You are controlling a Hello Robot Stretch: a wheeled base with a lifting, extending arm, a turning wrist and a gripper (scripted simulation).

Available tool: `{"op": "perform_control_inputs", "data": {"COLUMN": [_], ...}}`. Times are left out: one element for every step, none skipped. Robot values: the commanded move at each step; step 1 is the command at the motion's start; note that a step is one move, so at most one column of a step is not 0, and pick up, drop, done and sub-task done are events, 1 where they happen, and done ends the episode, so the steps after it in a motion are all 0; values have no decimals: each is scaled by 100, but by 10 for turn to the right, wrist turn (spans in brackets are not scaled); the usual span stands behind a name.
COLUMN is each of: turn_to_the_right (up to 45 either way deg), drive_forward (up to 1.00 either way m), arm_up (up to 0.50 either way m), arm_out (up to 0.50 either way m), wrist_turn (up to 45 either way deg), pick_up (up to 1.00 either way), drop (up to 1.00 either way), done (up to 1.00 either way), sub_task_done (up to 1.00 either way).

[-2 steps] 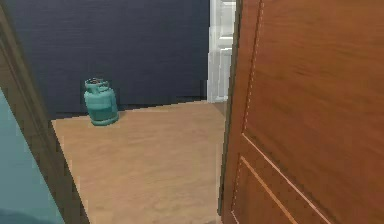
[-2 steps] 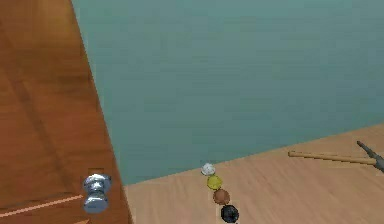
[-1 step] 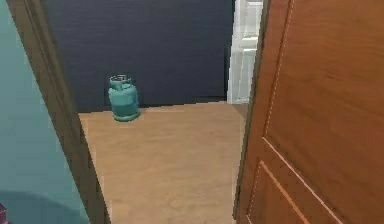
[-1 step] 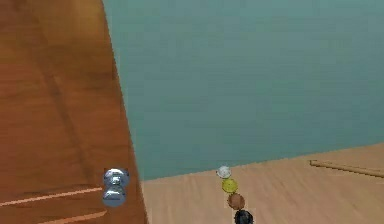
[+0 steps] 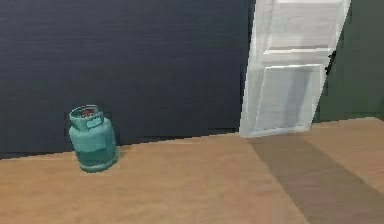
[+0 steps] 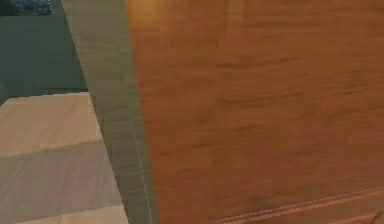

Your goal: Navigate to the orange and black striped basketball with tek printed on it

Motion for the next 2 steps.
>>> {"op": "perform_control_inputs", "data": {"turn_to_the_right": [-150, 0], "drive_forward": [0, 15], "arm_up": [0, 0], "arm_out": [0, 0], "wrist_turn": [0, 0], "pick_up": [0, 0], "drop": [0, 0], "done": [0, 0], "sub_task_done": [0, 0]}}
